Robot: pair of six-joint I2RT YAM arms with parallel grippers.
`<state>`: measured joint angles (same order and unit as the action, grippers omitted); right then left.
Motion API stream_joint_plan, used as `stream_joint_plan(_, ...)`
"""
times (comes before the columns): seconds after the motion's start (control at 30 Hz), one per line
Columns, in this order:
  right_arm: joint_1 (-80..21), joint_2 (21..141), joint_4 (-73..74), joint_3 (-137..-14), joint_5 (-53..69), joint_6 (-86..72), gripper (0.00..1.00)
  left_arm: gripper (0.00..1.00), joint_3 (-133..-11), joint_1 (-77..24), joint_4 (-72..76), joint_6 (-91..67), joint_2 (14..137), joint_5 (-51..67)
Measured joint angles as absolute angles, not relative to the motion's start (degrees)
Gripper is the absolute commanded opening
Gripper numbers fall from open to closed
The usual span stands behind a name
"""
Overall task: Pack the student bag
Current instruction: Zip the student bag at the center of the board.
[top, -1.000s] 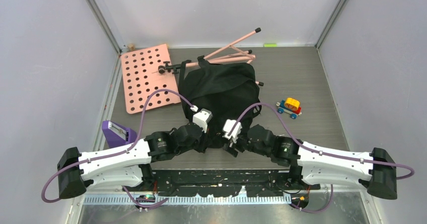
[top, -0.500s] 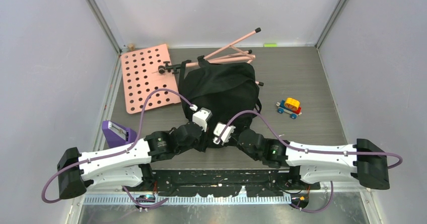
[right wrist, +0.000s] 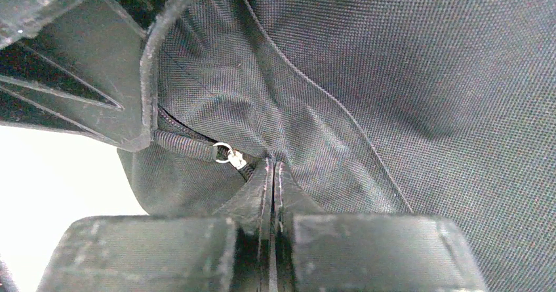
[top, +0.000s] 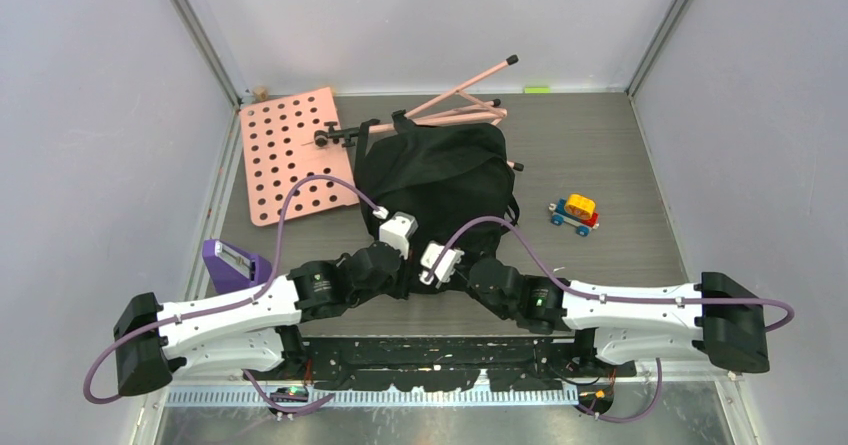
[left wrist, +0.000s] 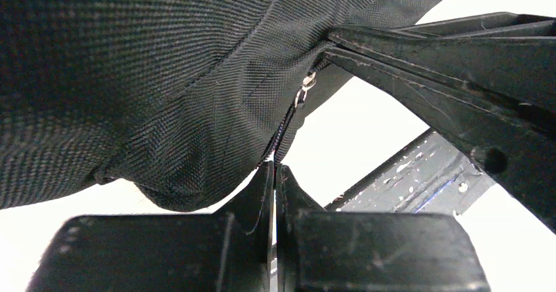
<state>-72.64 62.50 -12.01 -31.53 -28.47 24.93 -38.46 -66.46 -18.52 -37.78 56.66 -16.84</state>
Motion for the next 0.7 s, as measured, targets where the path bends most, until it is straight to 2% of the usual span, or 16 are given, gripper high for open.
stream_joint_plan(0.7,-73.0,44.5,-9.3,-24.3,-28.0,12.3,0.01,0.0,-37.6,-64.2,-12.4,-40.5,55.5,-16.0)
